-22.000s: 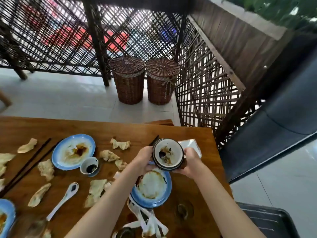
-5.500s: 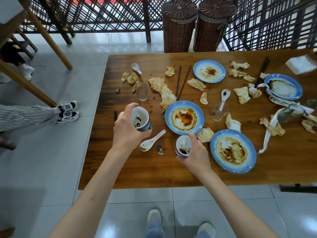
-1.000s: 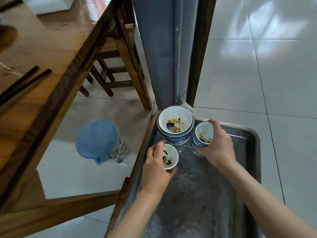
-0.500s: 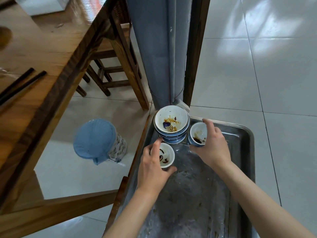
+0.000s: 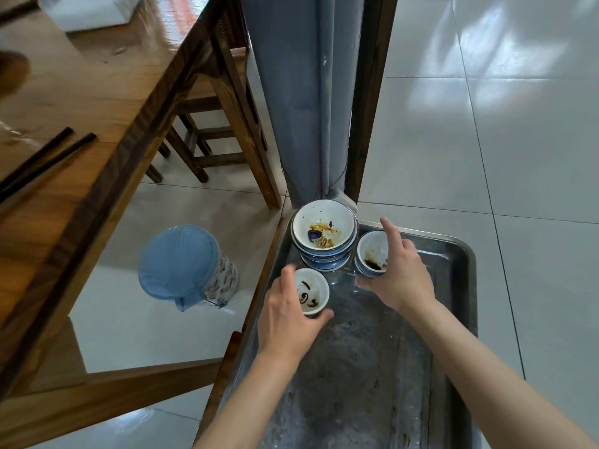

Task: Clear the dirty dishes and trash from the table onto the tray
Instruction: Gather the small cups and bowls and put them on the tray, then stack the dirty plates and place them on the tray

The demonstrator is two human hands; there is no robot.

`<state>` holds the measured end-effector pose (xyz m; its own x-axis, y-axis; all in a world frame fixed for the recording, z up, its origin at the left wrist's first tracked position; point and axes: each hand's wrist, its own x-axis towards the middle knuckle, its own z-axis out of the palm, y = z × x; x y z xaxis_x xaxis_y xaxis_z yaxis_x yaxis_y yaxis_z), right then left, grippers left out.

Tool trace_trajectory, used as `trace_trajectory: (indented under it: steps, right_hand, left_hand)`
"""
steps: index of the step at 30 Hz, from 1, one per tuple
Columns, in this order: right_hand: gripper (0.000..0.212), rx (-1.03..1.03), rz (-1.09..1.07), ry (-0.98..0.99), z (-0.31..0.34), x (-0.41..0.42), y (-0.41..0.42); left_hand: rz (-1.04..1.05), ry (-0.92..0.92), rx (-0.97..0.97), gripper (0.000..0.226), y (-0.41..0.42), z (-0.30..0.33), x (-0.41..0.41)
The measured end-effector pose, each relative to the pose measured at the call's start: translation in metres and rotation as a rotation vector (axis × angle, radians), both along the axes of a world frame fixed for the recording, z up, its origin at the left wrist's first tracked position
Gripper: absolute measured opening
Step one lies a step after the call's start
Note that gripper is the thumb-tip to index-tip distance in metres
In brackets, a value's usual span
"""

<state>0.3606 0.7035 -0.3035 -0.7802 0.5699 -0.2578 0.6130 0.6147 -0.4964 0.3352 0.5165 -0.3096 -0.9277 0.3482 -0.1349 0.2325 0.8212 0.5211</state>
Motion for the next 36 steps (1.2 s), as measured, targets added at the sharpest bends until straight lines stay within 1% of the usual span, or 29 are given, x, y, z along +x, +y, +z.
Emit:
trace_trajectory:
  steps: [3,5,11,17,21,25,28,31,36]
  right_hand:
    - [0.130,-0.001,0.015,-0.021,0.004,0.002,0.000]
    - [0.134,0.007,0.011,-0.011,0.008,0.003,0.000]
    - [0.134,0.019,0.014,-0.004,0.027,0.010,0.002]
    - [0.135,0.044,0.021,0.032,0.067,0.018,0.004]
    - [0.133,0.003,0.036,0.076,0.097,0.035,0.000]
    - [0.130,-0.001,0.074,0.068,0.133,0.063,-0.017]
    - [0.126,-0.017,0.095,0.090,0.162,0.084,-0.031]
    - [0.119,-0.060,0.120,0.164,0.205,0.099,-0.044]
    - [0.100,0.005,0.231,0.263,0.283,0.104,-0.066]
  left_hand:
    - [-0.005,-0.021,0.006,0.099,-0.001,0.001,0.000]
    - [-0.011,-0.035,0.022,0.107,-0.001,0.004,0.001]
    - [-0.053,-0.046,0.015,0.124,-0.008,0.016,0.005]
    - [-0.105,0.040,0.020,0.126,-0.017,0.056,0.000]
    - [-0.128,0.073,0.000,0.126,-0.019,0.094,-0.005]
    - [-0.175,0.129,-0.097,0.128,-0.028,0.142,-0.005]
    - [-0.169,0.158,-0.145,0.125,-0.041,0.181,0.000]
    - [-0.132,0.174,-0.165,0.121,-0.061,0.229,0.007]
    - [-0.055,0.213,-0.157,0.114,-0.107,0.304,0.026]
